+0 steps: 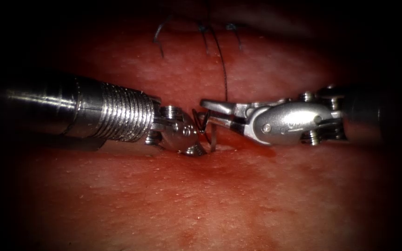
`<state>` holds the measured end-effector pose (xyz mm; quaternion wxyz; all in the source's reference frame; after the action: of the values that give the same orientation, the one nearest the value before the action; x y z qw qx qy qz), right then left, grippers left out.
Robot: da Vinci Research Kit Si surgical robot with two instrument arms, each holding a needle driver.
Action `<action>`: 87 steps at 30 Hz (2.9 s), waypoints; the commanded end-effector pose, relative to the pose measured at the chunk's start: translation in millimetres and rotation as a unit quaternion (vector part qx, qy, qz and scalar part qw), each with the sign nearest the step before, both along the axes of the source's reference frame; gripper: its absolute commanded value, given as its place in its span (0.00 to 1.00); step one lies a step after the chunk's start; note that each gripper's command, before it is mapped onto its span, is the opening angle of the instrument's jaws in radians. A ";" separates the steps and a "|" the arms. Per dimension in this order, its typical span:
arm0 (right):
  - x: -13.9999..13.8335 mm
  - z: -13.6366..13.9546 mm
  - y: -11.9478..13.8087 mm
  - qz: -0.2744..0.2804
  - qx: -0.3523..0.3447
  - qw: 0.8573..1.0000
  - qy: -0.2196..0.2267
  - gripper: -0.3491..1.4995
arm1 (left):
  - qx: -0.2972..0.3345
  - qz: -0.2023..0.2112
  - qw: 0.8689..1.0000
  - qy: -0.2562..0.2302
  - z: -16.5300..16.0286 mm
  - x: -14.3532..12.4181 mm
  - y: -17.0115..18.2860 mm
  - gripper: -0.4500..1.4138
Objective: Wound Closure
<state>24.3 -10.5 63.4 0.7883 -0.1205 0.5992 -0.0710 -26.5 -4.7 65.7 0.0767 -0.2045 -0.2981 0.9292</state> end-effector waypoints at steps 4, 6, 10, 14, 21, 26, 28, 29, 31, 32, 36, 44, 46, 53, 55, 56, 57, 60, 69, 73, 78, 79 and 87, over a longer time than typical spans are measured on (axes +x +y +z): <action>0.4 0.7 -0.4 0.001 0.014 1.000 -0.001 0.00 | -0.015 -0.019 1.000 -0.016 -0.5 0.0 0.3 0.22; 0.4 0.5 -0.2 0.009 0.019 1.000 0.004 0.00 | -0.025 -0.029 0.999 -0.019 -0.9 0.1 0.3 0.22; 0.1 -0.3 1.1 0.036 0.040 0.998 0.021 0.00 | -0.055 -0.087 0.993 -0.054 -3.3 0.5 -0.3 0.22; 0.0 -0.5 1.4 0.042 0.052 0.997 0.024 0.00 | -0.070 -0.122 0.987 -0.073 -5.0 0.6 -1.0 0.23; -0.2 -0.2 2.0 0.060 0.085 0.994 0.023 0.00 | -0.083 -0.158 0.979 -0.093 -7.4 -0.7 -4.0 0.19; -0.3 0.0 2.2 0.076 0.106 0.991 0.025 0.00 | -0.084 -0.164 0.977 -0.104 -7.0 -1.2 -4.9 0.18; -0.6 0.0 2.4 0.094 0.134 0.986 0.024 0.00 | -0.087 -0.161 0.978 -0.105 -6.5 -1.0 -5.8 0.18; -0.6 0.0 2.4 0.094 0.134 0.986 0.024 0.00 | -0.087 -0.161 0.978 -0.105 -6.5 -1.0 -5.8 0.18; -1.1 0.2 2.8 0.104 0.151 0.983 0.024 0.00 | -0.090 -0.158 0.978 -0.106 -6.3 -0.6 -6.7 0.18; -1.3 0.3 2.9 0.105 0.156 0.982 0.024 0.00 | -0.090 -0.157 0.978 -0.106 -6.3 -0.5 -6.9 0.18; -2.4 0.6 3.6 0.121 0.208 0.970 0.035 0.00 | -0.095 -0.154 0.977 -0.110 -6.1 0.1 -7.7 0.18; -2.7 1.4 3.8 0.135 0.277 0.950 0.040 0.00 | -0.099 -0.157 0.976 -0.116 -6.0 0.2 -8.6 0.18; -2.7 1.6 3.7 0.140 0.292 0.945 0.043 0.00 | -0.100 -0.158 0.975 -0.117 -6.0 0.1 -8.7 0.17; -2.3 1.9 3.1 0.190 0.348 0.918 0.016 0.00 | -0.103 -0.166 0.973 -0.121 -6.1 -0.4 -8.7 0.16; -2.2 2.0 3.0 0.191 0.359 0.913 0.016 0.00 | -0.103 -0.167 0.973 -0.122 -6.1 -0.4 -8.7 0.16; -2.2 2.0 2.9 0.193 0.367 0.910 0.017 0.00 | -0.103 -0.167 0.973 -0.122 -6.0 -0.4 -8.7 0.16; -2.2 2.0 2.8 0.193 0.370 0.909 0.013 0.00 | -0.103 -0.167 0.973 -0.122 -6.0 -0.4 -8.6 0.16; -2.1 1.9 2.7 0.193 0.379 0.905 0.009 0.00 | -0.103 -0.166 0.973 -0.123 -5.9 -0.3 -8.6 0.16; -1.8 1.5 2.1 0.201 0.478 0.855 0.021 0.00 | -0.104 -0.165 0.973 -0.125 -5.1 0.3 -8.2 0.15; -1.9 1.5 2.3 0.213 0.510 0.833 0.029 0.00 | -0.105 -0.164 0.973 -0.126 -4.7 0.4 -8.3 0.15; -1.9 1.5 2.3 0.220 0.540 0.811 0.038 0.00 | -0.107 -0.163 0.973 -0.126 -4.1 0.5 -8.2 0.15; -1.9 1.5 2.2 0.217 0.546 0.808 0.040 0.00 | -0.107 -0.163 0.973 -0.126 -4.1 0.6 -8.2 0.15; -1.6 1.2 1.0 0.177 0.561 0.808 0.027 0.00 | -0.105 -0.162 0.973 -0.127 -4.2 1.0 -8.0 0.15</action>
<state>22.0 -9.4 64.3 0.7005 0.2337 0.5228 0.4259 -25.0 -12.6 61.1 0.1657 -0.3736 -0.1691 0.8969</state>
